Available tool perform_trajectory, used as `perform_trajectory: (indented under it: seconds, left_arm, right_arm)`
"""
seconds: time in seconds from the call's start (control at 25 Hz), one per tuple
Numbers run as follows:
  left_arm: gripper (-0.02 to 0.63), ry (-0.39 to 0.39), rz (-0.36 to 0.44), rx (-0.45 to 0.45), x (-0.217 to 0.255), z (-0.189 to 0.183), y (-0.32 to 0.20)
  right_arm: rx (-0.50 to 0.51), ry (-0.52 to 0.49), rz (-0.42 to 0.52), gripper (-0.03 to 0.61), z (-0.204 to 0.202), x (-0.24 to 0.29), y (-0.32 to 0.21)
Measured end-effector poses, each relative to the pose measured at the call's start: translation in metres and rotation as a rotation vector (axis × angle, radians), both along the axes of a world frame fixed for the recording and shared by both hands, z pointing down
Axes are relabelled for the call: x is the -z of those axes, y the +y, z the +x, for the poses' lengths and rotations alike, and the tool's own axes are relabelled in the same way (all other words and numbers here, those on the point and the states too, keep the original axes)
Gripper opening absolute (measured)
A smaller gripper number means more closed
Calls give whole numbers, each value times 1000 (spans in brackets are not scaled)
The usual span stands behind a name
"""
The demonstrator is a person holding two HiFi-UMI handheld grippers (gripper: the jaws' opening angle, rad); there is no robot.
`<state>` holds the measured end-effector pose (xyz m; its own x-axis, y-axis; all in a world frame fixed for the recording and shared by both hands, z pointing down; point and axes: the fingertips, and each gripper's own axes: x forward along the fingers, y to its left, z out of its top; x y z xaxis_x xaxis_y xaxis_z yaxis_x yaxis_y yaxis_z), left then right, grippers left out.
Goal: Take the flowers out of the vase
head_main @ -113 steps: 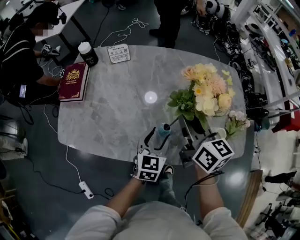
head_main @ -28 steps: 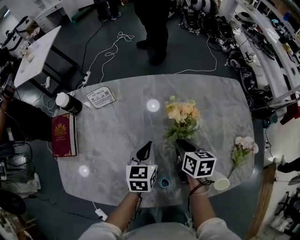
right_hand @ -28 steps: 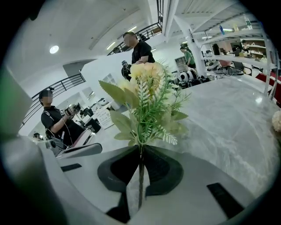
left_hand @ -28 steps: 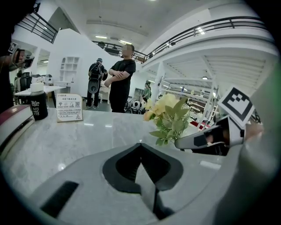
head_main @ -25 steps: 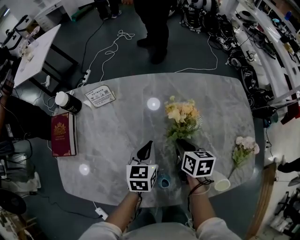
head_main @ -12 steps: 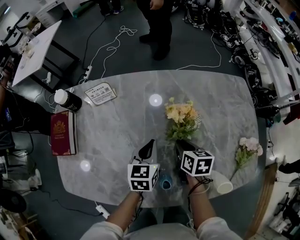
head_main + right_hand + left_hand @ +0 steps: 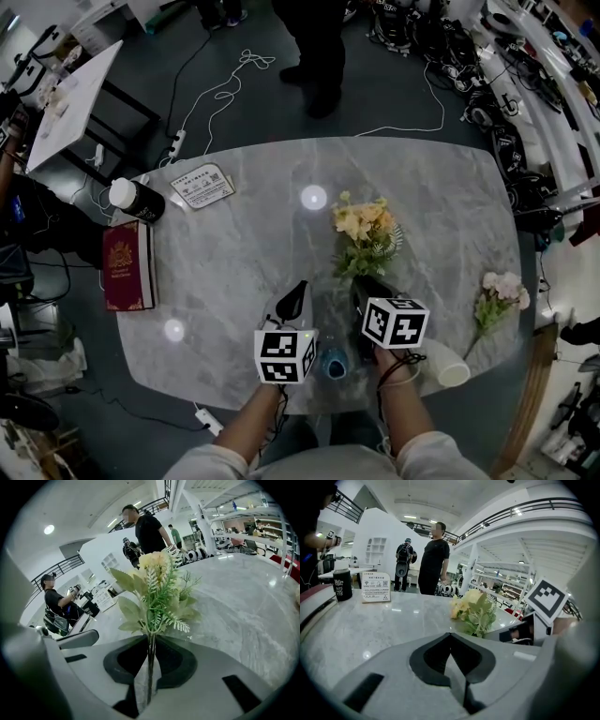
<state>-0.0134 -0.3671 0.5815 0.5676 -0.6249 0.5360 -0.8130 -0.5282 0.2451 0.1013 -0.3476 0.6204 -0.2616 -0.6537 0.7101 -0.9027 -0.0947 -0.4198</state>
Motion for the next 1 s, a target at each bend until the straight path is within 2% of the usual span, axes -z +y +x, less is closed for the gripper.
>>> perform_trajectory:
  seconds: [0.28,0.52,1.0]
  left_arm:
    - [9,-11,-8,14,-2,-8,3]
    - [9,-11,-4,13,-1,-8,6]
    - [9,-6,23,10,17,-9,14]
  right_arm:
    - [2,-2,5,59,-1,0,1]
    - [0,5,-7,110,0,-1,3]
    - [-25,9,15,126,5,20,11]
